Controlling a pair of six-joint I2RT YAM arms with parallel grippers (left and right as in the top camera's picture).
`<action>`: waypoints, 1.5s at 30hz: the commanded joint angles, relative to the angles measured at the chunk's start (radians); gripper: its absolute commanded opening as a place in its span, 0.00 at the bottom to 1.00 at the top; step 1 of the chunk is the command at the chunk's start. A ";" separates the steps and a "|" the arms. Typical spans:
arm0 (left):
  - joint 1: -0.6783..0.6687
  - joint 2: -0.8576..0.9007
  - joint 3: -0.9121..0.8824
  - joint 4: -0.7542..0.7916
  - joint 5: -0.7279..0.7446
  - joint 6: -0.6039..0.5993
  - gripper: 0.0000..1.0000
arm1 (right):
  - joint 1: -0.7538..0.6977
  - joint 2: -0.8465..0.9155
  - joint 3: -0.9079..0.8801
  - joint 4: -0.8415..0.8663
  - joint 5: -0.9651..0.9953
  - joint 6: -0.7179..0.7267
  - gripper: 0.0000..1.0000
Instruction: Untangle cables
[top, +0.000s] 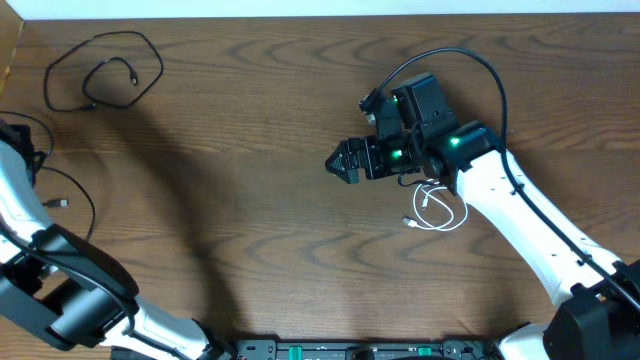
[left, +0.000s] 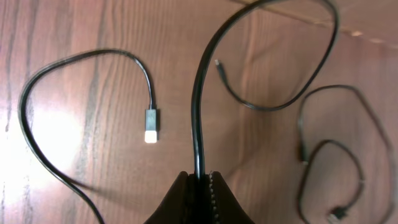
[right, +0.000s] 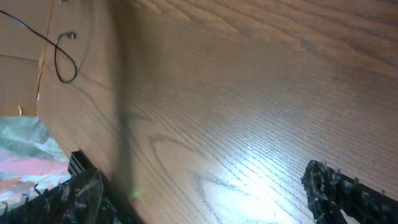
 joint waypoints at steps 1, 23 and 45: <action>0.003 0.045 -0.001 -0.011 -0.035 -0.009 0.08 | 0.013 -0.006 0.008 -0.001 0.008 -0.019 0.99; 0.003 0.153 0.000 -0.070 -0.023 0.123 0.62 | 0.023 -0.006 0.008 -0.002 0.026 -0.019 0.99; 0.077 0.157 -0.003 -0.032 0.299 0.345 0.62 | 0.023 -0.006 0.008 0.007 0.071 -0.019 0.99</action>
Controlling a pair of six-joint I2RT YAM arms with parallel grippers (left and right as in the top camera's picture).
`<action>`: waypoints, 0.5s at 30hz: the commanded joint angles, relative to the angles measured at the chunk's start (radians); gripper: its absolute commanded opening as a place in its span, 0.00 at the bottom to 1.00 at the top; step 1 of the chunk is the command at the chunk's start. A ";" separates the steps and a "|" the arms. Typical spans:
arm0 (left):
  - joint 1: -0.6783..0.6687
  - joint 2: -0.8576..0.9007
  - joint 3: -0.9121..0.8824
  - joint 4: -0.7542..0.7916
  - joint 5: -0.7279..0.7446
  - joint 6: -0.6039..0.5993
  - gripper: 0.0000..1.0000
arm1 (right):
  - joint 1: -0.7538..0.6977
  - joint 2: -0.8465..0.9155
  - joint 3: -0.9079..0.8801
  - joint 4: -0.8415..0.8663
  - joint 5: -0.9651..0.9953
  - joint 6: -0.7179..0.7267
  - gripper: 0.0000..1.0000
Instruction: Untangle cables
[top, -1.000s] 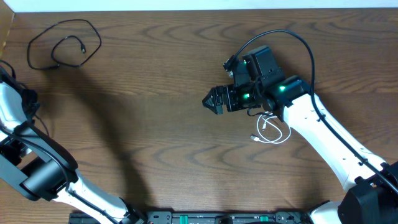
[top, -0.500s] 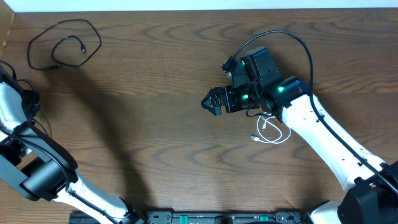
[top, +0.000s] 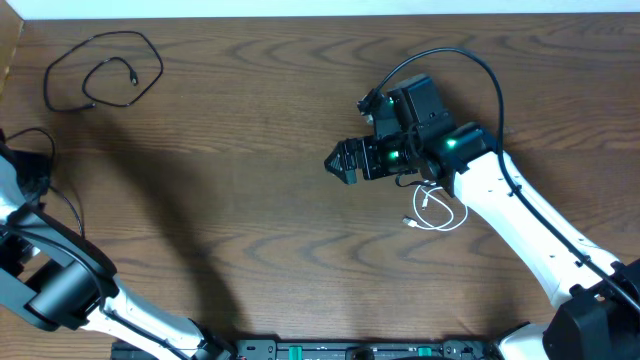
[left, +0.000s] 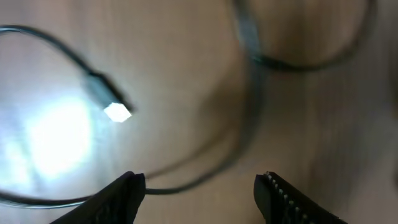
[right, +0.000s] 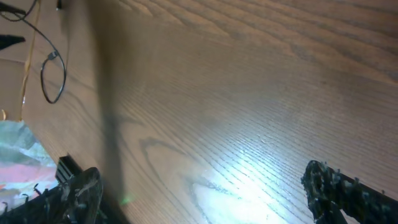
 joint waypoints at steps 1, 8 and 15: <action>-0.005 0.006 -0.003 0.006 0.108 0.069 0.62 | 0.006 -0.006 0.008 -0.003 0.018 -0.019 0.99; -0.005 0.048 -0.003 0.010 0.108 0.151 0.61 | 0.006 -0.006 0.008 -0.005 0.018 -0.019 0.99; -0.005 0.092 -0.002 0.063 0.122 0.144 0.08 | 0.006 -0.006 0.008 -0.009 0.019 -0.019 0.99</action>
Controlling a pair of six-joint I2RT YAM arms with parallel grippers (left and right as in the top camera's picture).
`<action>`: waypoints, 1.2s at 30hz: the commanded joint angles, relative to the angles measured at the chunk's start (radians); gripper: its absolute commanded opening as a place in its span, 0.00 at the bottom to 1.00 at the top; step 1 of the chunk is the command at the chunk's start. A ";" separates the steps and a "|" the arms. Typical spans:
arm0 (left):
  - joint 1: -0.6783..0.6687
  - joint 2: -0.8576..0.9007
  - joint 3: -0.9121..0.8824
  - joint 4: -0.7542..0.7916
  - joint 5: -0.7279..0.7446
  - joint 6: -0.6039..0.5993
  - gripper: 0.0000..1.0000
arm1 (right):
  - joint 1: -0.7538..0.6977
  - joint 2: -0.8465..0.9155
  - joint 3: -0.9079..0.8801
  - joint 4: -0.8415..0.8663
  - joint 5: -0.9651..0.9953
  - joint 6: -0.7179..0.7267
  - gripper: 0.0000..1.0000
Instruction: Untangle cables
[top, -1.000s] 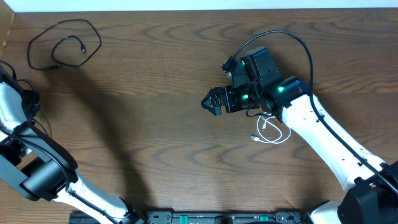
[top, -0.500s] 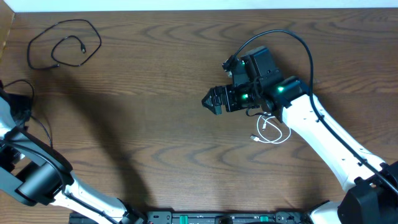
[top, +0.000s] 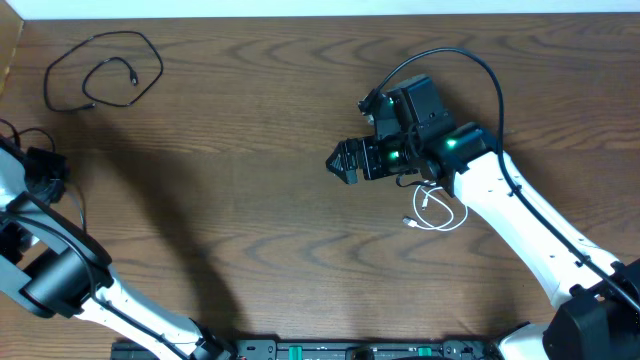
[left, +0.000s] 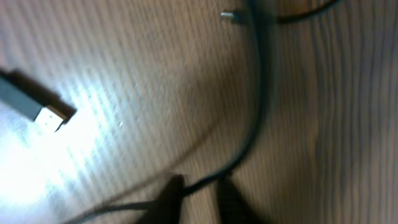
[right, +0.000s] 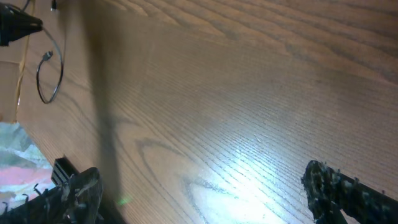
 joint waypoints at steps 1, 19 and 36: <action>0.002 -0.002 0.002 0.035 0.039 -0.018 0.08 | 0.006 -0.006 0.008 -0.002 0.005 -0.019 0.99; 0.010 -0.077 0.025 0.266 0.298 -0.260 0.33 | 0.006 -0.005 0.008 0.002 0.009 -0.019 0.99; 0.008 -0.154 0.003 0.007 -0.171 -0.085 0.70 | 0.006 -0.006 0.008 0.002 0.008 -0.019 0.99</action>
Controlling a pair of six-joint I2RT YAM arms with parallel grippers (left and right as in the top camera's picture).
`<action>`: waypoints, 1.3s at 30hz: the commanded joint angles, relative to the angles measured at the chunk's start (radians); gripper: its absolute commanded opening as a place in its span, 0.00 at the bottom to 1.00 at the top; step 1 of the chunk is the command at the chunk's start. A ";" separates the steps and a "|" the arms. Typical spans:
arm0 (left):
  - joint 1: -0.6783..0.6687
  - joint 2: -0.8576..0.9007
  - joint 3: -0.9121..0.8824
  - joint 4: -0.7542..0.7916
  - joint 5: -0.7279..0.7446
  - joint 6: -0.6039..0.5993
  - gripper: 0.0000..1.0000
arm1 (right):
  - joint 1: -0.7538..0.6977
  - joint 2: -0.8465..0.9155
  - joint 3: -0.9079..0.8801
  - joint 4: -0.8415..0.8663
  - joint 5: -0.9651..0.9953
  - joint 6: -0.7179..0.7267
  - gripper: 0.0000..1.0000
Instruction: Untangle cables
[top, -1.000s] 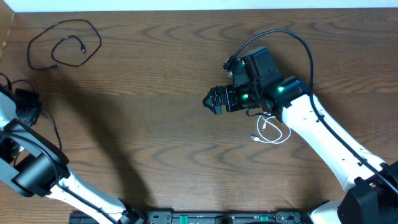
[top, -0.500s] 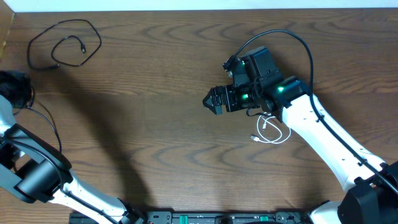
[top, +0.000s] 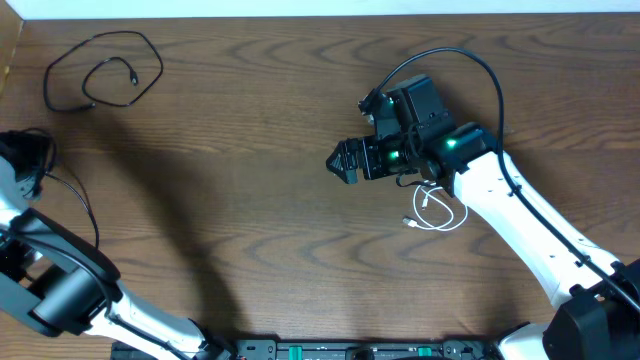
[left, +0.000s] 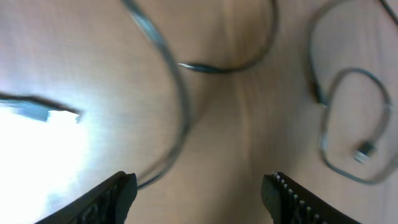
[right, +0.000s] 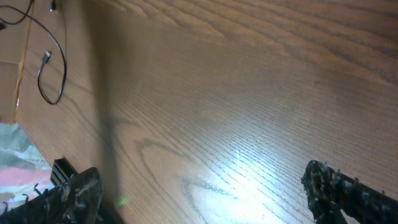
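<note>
A thin black cable (top: 86, 207) lies at the table's far left beside my left gripper (top: 28, 160). In the blurred left wrist view that gripper (left: 202, 194) is wide open above this cable (left: 181, 102), whose USB plug (left: 38, 112) lies to the left; nothing is between the fingers. A second black cable (top: 160, 68), (left: 321, 124) lies looped on its own at the back left. A small white cable (top: 427, 200) lies coiled under my right arm. My right gripper (top: 338, 160), (right: 205, 193) hangs open over bare wood in the middle.
The wooden table (top: 250, 200) ends at a light wall along the back. A thick black lead (top: 470, 58) arcs over the right arm's wrist. Cardboard and clutter (right: 18, 149) show past the table's left edge in the right wrist view.
My left gripper's fingers stood close together, low over the black cable; now they are wide apart and higher, with more of both black cables in view. The right arm has not moved.
My left gripper was first shut on the black cable at the far left. Then it was open over that cable, then narrowed close to it, and now it is wide open again with the cable lying on the table. My right gripper stayed open in the middle.
</note>
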 joint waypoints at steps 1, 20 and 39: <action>0.002 -0.018 -0.013 -0.024 -0.165 0.023 0.70 | 0.006 -0.005 0.008 0.000 0.005 -0.019 0.99; 0.002 0.047 -0.127 0.175 0.029 0.109 0.55 | 0.006 -0.005 0.008 0.012 0.013 -0.018 0.99; 0.002 0.048 -0.171 0.199 -0.042 0.165 0.46 | 0.006 -0.005 0.008 0.011 0.024 -0.019 0.99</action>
